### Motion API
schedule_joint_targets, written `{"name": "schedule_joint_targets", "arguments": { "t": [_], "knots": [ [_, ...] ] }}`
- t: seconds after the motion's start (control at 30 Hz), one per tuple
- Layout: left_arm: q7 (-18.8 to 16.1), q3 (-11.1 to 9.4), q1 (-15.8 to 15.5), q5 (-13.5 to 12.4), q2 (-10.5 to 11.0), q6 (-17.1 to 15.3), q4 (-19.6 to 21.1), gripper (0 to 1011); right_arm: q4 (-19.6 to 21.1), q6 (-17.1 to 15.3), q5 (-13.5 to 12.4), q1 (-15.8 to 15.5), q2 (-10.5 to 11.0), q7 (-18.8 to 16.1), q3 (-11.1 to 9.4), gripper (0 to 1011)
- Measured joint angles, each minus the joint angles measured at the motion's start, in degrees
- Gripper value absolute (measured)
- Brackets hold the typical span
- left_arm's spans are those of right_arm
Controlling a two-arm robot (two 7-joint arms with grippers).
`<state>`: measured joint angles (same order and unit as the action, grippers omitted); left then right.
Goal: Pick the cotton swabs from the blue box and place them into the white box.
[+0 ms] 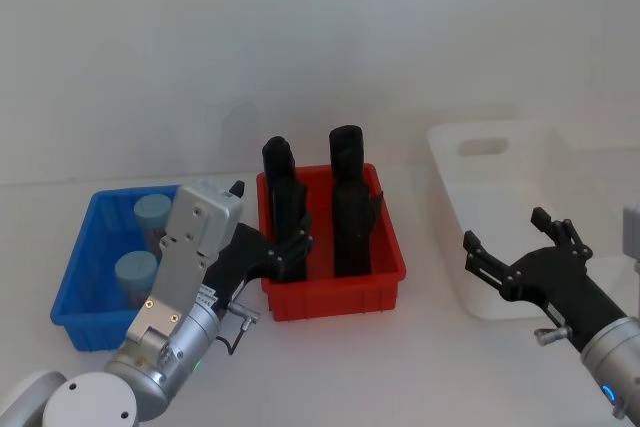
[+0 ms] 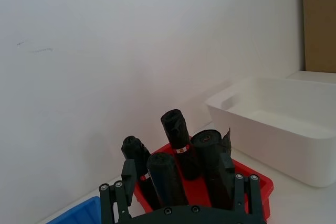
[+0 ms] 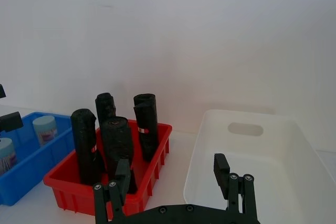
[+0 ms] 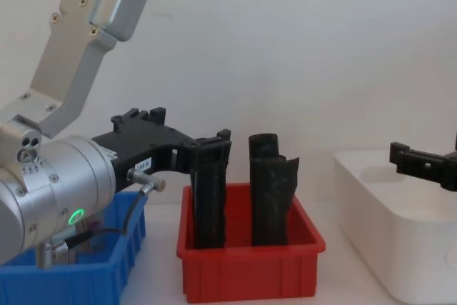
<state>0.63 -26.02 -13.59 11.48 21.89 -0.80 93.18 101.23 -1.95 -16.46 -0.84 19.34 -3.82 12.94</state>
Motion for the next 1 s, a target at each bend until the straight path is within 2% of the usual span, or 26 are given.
{"name": "schedule_joint_targets", "arguments": {
  "t": [1.0],
  "knots": [
    [0.0,0.0,0.0,0.0,0.0,0.0,0.0,1000,0.0,0.0,0.0,0.0,0.0,0.0,0.0,1002]
  ]
}}
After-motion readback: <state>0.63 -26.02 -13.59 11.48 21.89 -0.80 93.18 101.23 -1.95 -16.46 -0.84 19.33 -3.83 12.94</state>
